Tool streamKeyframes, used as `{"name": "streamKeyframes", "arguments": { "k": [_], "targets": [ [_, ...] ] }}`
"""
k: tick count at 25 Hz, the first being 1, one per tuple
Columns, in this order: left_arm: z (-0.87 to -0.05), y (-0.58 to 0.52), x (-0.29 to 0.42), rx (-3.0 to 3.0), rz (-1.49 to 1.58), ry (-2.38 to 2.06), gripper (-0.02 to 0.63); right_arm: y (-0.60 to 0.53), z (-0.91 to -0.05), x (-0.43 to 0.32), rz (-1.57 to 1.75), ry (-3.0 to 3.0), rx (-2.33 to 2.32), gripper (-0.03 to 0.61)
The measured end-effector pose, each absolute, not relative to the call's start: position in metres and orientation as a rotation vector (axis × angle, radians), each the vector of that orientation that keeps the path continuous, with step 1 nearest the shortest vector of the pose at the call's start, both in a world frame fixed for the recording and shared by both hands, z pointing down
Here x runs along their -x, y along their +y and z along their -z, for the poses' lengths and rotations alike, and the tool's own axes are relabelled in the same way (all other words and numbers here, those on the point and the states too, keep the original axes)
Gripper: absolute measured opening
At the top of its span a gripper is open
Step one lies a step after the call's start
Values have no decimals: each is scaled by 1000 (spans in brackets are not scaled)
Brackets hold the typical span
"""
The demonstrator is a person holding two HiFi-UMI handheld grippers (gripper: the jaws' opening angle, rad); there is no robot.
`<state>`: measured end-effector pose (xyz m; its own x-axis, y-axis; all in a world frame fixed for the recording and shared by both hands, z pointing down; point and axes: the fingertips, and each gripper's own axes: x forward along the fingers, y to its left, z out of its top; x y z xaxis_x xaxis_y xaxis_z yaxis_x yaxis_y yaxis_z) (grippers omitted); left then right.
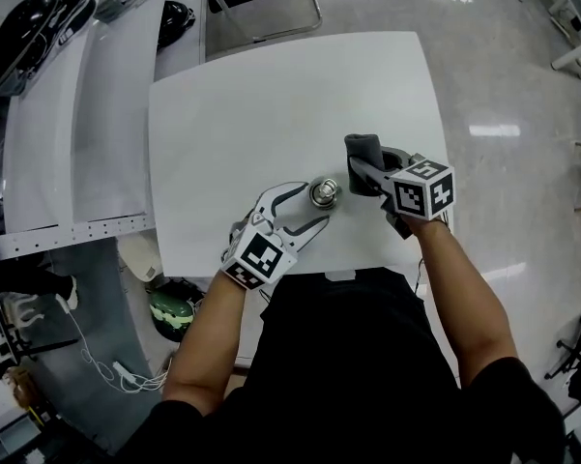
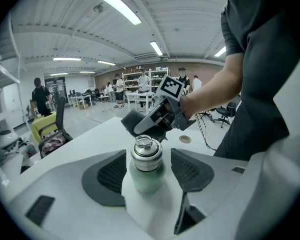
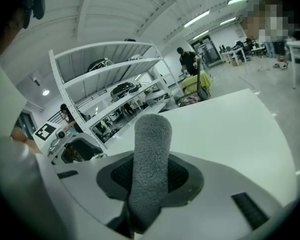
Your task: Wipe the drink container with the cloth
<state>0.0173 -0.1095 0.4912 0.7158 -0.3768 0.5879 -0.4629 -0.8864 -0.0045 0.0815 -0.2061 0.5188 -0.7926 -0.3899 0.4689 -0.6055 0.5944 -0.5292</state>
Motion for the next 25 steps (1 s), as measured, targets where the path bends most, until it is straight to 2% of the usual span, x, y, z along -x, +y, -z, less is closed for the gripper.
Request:
{"name": "streamKeyframes", "arguments": {
  "k": [11,17,19,25],
  "targets": [
    [-467,-113,10,-2583,-647,-878,258,-161,-449,-90,-764,-2567,-1095,114],
    [-455,-106,25,-2544,-575,-871,44,-122,-432,-99,-717,-2510,-1234,114],
    [-446,-104,29,-2543,-537,-867,20,-109,-427,-94,-732,-2525,-1250,114],
    [-441,-92,38,-2474,-526,-852,17,-84,-416,-78,-769,-2593,-1385,114]
  ]
}}
